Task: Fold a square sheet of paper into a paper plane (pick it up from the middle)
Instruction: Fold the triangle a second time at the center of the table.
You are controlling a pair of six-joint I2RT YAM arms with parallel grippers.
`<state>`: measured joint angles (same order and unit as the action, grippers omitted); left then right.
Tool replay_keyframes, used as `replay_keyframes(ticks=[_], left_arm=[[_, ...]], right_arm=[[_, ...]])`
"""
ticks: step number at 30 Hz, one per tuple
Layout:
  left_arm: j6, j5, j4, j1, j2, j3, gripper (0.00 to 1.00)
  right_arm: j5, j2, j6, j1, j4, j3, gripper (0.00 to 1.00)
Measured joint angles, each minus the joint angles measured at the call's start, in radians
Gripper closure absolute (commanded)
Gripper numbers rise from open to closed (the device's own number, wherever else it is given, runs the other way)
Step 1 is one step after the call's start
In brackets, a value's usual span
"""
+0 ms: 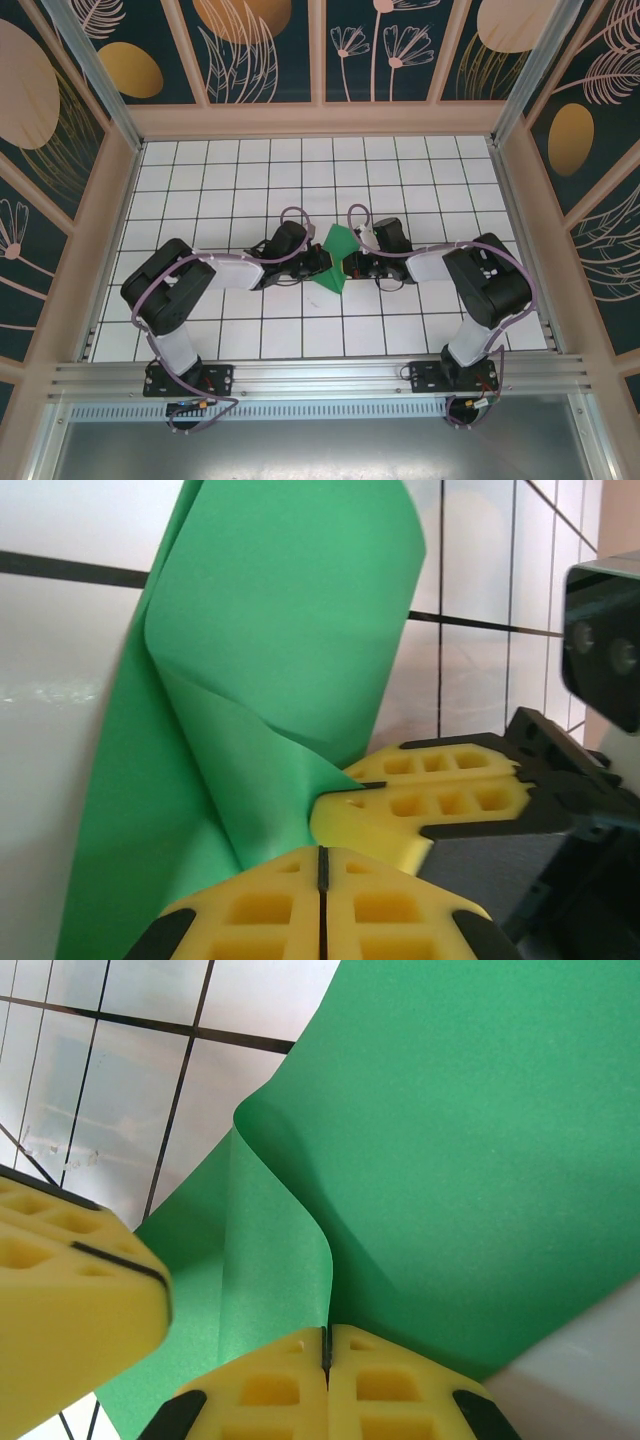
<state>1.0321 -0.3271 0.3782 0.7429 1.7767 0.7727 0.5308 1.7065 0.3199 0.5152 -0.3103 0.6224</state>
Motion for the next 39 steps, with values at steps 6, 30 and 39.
replay_keyframes(ticks=[6, 30, 39], left_arm=[[0.028, -0.020, 0.062, 0.000, 0.020, 0.000, 0.89], [0.038, 0.046, 0.061, 0.000, 0.081, -0.002, 0.93], [0.038, 0.059, 0.091, 0.003, 0.083, -0.019, 0.93]], right_arm=[[0.000, 0.003, 0.000, 0.000, 0.001, 0.005, 0.99], [-0.004, 0.014, 0.000, 0.000, 0.008, 0.024, 0.96], [-0.014, 0.016, 0.013, 0.004, 0.061, 0.056, 0.82]])
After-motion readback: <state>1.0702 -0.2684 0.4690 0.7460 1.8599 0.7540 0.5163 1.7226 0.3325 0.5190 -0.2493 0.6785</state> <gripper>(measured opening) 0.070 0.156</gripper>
